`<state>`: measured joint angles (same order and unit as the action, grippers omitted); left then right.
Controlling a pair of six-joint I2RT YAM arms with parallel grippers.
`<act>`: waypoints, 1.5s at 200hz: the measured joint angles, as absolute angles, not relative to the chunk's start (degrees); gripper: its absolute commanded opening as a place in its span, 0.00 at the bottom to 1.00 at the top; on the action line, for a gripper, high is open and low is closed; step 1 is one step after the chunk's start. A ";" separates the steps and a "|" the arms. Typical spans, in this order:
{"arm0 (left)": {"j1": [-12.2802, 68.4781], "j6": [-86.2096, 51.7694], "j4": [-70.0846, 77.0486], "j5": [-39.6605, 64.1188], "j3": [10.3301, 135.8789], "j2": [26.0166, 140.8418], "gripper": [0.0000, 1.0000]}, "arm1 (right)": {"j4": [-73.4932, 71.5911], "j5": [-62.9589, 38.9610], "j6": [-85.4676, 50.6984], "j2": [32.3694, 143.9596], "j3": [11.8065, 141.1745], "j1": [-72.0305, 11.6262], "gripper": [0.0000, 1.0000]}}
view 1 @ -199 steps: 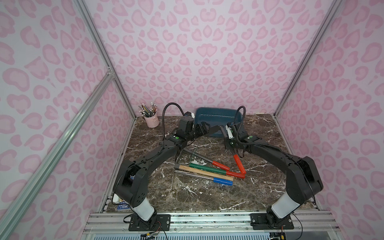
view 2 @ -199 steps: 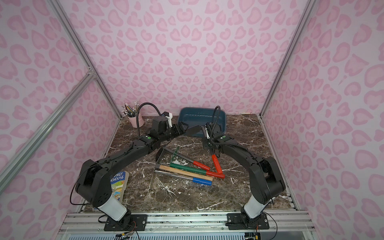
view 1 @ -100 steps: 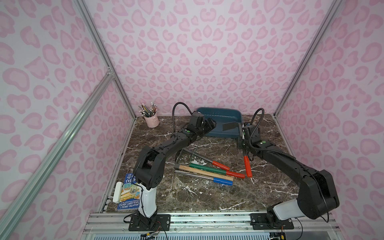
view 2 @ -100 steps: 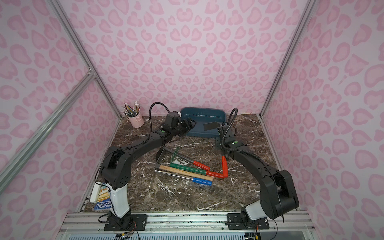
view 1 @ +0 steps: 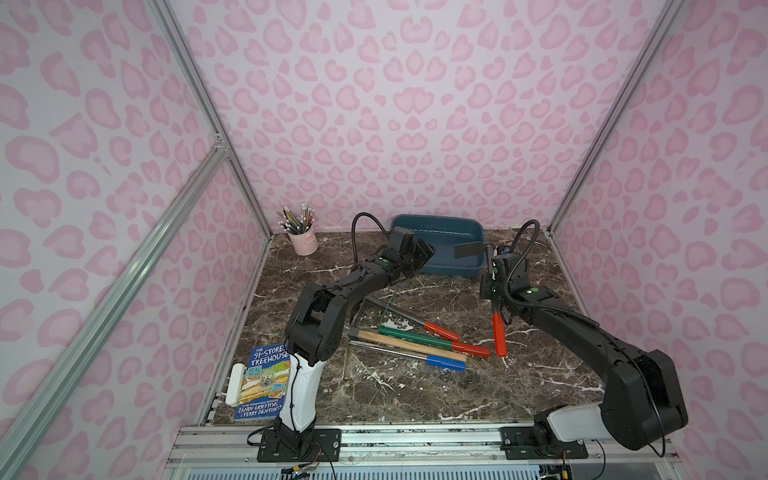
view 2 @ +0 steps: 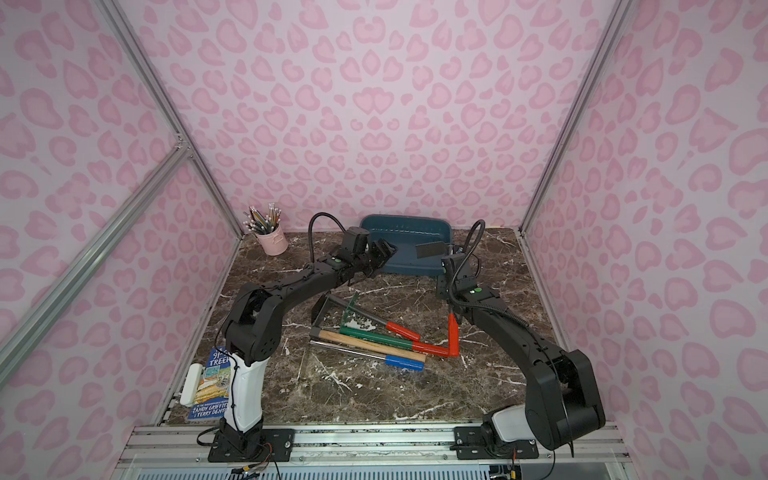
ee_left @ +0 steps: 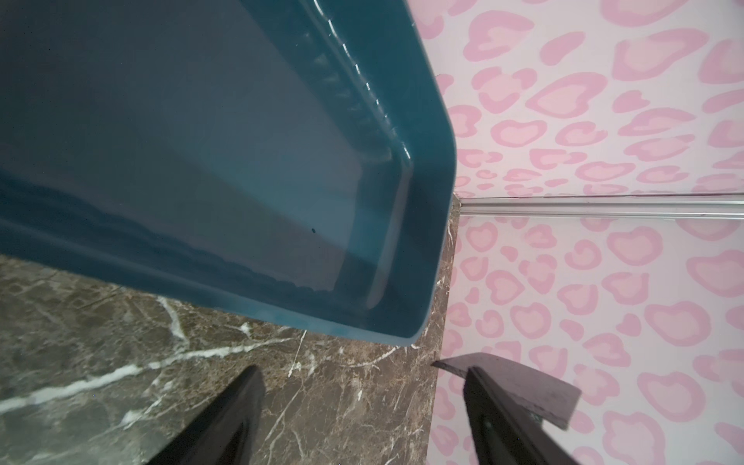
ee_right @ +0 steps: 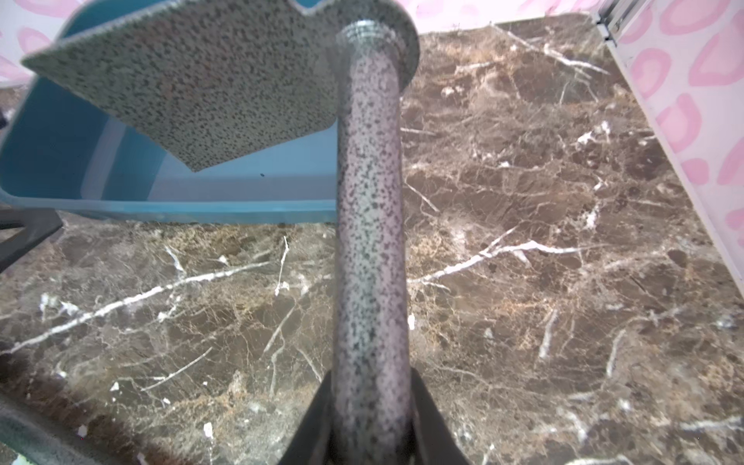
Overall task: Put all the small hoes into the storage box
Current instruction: Adjust the storage box at the center of the board.
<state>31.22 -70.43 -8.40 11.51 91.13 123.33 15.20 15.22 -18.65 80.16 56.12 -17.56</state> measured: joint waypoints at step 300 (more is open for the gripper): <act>29.41 -75.53 -20.32 8.88 104.53 137.08 0.38 | 9.43 10.46 -20.10 79.15 50.50 -14.98 0.00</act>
